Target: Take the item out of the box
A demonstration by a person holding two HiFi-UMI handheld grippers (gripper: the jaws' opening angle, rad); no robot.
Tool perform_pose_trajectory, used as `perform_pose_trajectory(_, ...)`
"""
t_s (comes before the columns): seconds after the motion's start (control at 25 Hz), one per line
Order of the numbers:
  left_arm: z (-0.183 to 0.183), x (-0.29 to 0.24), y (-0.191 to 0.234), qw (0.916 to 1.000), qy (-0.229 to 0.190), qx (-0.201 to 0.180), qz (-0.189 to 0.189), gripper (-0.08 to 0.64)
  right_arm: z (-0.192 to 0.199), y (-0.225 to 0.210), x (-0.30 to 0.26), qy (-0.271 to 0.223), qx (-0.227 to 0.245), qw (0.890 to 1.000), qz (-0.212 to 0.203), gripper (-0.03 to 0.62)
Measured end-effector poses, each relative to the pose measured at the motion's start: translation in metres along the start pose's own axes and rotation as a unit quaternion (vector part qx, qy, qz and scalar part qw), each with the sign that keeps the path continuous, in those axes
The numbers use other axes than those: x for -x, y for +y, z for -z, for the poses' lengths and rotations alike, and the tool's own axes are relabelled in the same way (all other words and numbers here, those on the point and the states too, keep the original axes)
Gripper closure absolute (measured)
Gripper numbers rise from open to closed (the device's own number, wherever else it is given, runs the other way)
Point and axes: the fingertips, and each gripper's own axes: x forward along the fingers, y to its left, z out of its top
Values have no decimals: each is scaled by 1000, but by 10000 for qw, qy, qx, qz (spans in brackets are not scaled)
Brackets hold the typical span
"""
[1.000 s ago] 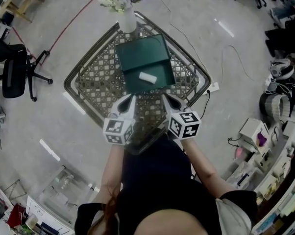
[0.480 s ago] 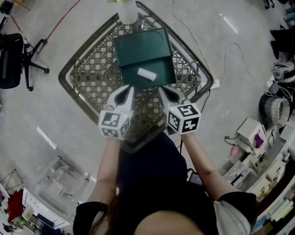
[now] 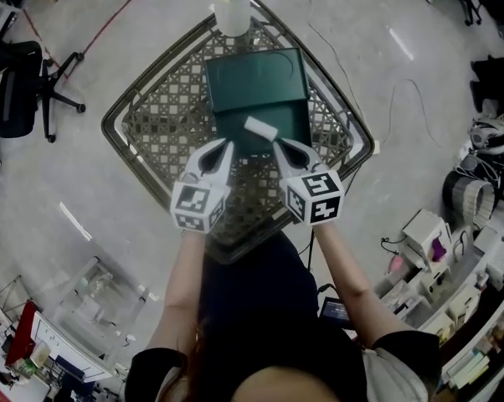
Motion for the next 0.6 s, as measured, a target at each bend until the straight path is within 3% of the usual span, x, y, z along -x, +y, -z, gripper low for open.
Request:
perform_pose_trajectory(0.2, 1, -6, 9, 10000, 38, -44, -11, 552, -5, 4, -18, 255, 421, 9987, -96, 577)
perform_pose_trajectory(0.6, 3, -26, 18, 10000, 25, -60, -20, 552, -1, 0, -45, 732, 707, 9944, -285, 540)
